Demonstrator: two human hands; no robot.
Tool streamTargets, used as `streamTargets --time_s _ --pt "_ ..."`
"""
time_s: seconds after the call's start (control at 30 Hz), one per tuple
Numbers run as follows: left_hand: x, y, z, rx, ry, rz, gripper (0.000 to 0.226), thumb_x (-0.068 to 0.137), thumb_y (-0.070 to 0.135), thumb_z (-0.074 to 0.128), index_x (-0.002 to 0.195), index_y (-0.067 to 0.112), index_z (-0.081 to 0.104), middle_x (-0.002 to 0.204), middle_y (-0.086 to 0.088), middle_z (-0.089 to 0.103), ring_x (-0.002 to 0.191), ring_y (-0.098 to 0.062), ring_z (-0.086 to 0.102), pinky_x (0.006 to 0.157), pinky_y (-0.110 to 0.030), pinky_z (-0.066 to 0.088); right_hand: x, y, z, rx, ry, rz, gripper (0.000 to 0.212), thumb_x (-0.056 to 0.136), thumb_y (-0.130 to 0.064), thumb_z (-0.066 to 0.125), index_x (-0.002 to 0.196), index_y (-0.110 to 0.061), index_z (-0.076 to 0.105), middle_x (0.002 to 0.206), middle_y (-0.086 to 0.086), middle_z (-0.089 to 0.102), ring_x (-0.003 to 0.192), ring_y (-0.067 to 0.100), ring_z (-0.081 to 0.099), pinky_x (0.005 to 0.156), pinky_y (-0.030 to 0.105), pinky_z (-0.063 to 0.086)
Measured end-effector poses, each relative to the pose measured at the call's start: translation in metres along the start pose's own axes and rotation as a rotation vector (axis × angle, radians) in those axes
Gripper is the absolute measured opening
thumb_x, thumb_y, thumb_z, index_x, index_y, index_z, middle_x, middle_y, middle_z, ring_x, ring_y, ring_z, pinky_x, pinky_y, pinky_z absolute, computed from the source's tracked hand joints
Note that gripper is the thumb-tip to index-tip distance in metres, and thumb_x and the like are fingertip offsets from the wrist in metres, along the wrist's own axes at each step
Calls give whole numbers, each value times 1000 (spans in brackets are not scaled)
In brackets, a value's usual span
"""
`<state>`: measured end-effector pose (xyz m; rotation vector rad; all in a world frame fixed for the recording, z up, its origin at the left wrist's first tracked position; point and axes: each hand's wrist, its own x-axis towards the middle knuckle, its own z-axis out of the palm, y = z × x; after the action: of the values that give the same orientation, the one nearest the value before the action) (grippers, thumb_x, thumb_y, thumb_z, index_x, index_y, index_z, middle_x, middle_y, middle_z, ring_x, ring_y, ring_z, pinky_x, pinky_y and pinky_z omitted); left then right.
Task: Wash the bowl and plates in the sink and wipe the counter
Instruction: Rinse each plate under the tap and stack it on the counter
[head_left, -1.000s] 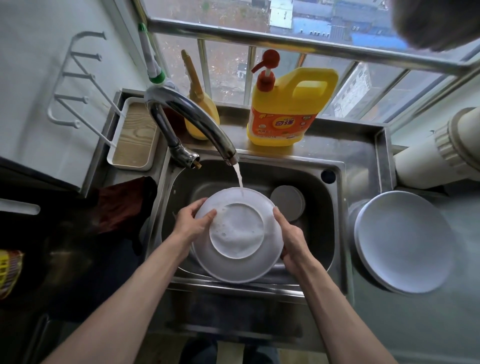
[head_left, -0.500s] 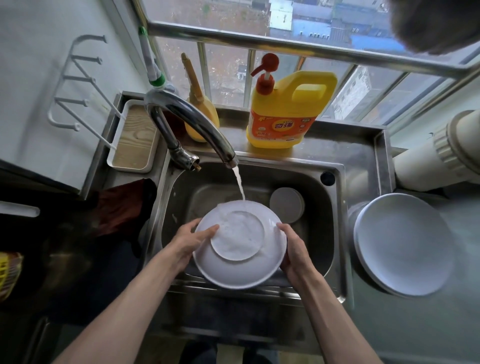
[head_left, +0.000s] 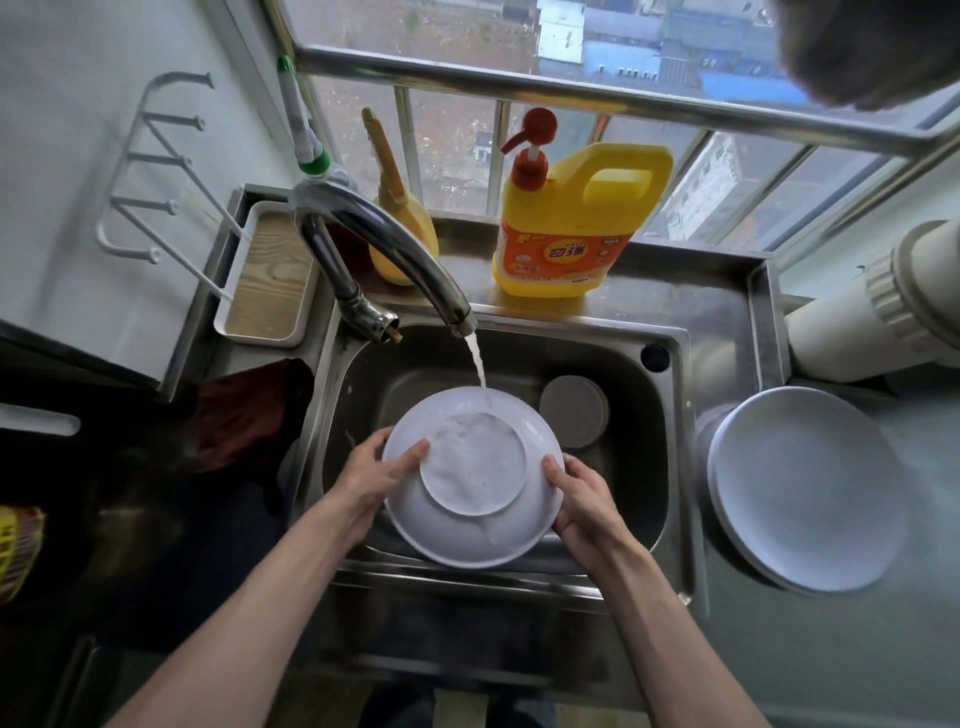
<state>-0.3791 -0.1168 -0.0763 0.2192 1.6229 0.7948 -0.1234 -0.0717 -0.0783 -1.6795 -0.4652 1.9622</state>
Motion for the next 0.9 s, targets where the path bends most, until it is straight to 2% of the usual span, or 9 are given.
streamTargets --time_s 0.13,0.3,0.43,0.47,0.53,0.57,0.63,0.77,0.9 --pt "0 10 0 -50 -81 21 55 82 28 82 131 16 62 116 -12 74 98 -32 74 73 -40 63 4 -3 3 -124 16 -34 26 100 -25 68 121 -9 71 108 13 78 99 35 75 82 52 63" --pt "0 19 6 -170 -160 66 51 87 39 76 134 25 61 119 -13 75 102 -36 74 75 -46 63 20 -13 26 -297 202 -195 36 97 -49 68 99 -14 75 92 7 78 88 27 76 82 48 64" --pt "-7 7 15 -359 -231 -15 39 100 39 61 130 16 67 123 -17 73 112 -37 70 85 -51 62 18 -19 34 -442 292 -338 44 98 -59 59 97 -17 70 92 3 74 87 21 73 79 42 62" --pt "-7 2 15 -386 -248 -9 39 100 35 61 133 14 65 127 -18 71 116 -38 69 90 -52 61 19 -22 34 -524 295 -354 41 100 -58 56 102 -19 71 97 2 74 93 22 72 84 44 60" --pt "-7 -6 14 -414 -267 5 41 101 29 61 139 12 61 133 -20 67 122 -39 65 97 -53 57 24 -29 37 -753 268 -378 39 106 -47 48 129 -21 67 126 5 69 121 29 63 103 48 51" --pt "-8 -9 15 -413 -262 5 42 101 28 61 140 11 59 134 -20 66 123 -39 64 98 -54 57 27 -31 41 -875 237 -397 44 109 -40 43 145 -21 57 144 7 60 136 30 53 112 47 42" --pt "-11 -10 18 -416 -268 11 41 102 26 60 140 9 59 132 -21 67 122 -39 65 96 -51 58 33 -33 53 -1058 192 -449 51 112 -37 34 158 -18 40 161 9 43 149 28 36 120 45 29" --pt "-11 0 19 -382 -276 33 34 102 22 60 132 9 65 126 -20 71 108 -34 71 86 -44 63 36 -31 78 -1332 90 -616 60 112 -40 22 166 -14 15 173 4 13 160 22 3 128 43 1" --pt "-9 4 23 -290 -317 66 41 104 33 56 141 15 60 134 -21 66 122 -40 64 94 -48 59 30 -22 99 -1512 -44 -790 60 111 -37 13 166 -15 12 174 2 8 161 20 -2 130 44 -3"
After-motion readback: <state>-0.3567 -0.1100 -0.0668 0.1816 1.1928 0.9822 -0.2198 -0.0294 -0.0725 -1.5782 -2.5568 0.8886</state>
